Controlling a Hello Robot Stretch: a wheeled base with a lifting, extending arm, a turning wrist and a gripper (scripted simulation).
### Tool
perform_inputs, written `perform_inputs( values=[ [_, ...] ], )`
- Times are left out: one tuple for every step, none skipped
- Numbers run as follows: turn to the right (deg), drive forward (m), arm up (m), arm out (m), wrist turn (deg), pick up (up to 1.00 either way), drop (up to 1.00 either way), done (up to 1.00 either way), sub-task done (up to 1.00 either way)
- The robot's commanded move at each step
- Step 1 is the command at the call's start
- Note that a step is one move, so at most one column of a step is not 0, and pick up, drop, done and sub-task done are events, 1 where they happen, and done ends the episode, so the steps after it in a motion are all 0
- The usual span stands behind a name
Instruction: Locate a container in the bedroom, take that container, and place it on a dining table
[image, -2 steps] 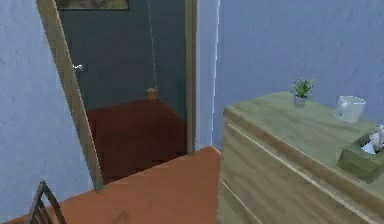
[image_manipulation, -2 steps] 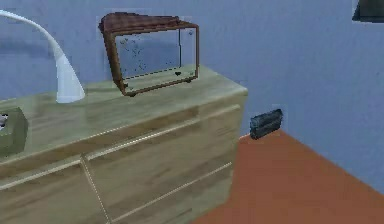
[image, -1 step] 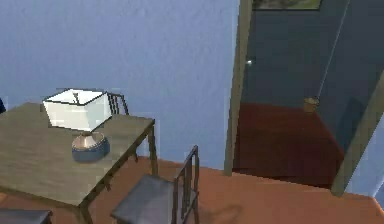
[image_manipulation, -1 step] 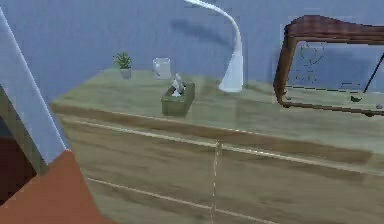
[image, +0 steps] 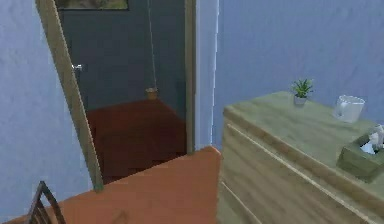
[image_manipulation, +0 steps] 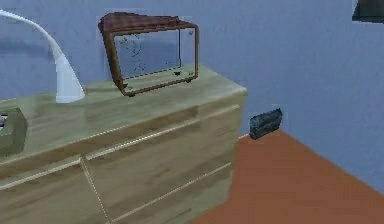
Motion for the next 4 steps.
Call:
perform_inputs(
  values=[
    [45.0, 0.00, 0.00, 0.00, 0.0, 0.00, 0.00, 0.00, 0.00],
    [12.0, 0.00, 0.00, 0.00, 0.0, 0.00, 0.00, 0.00, 0.00],
    [0.0, 0.35, 0.00, 0.00, 0.0, 0.00, 0.00, 0.00, 0.00],
    [-45.0, 0.00, 0.00, 0.00, 0.0, 0.00, 0.00, 0.00, 0.00]
  ],
)
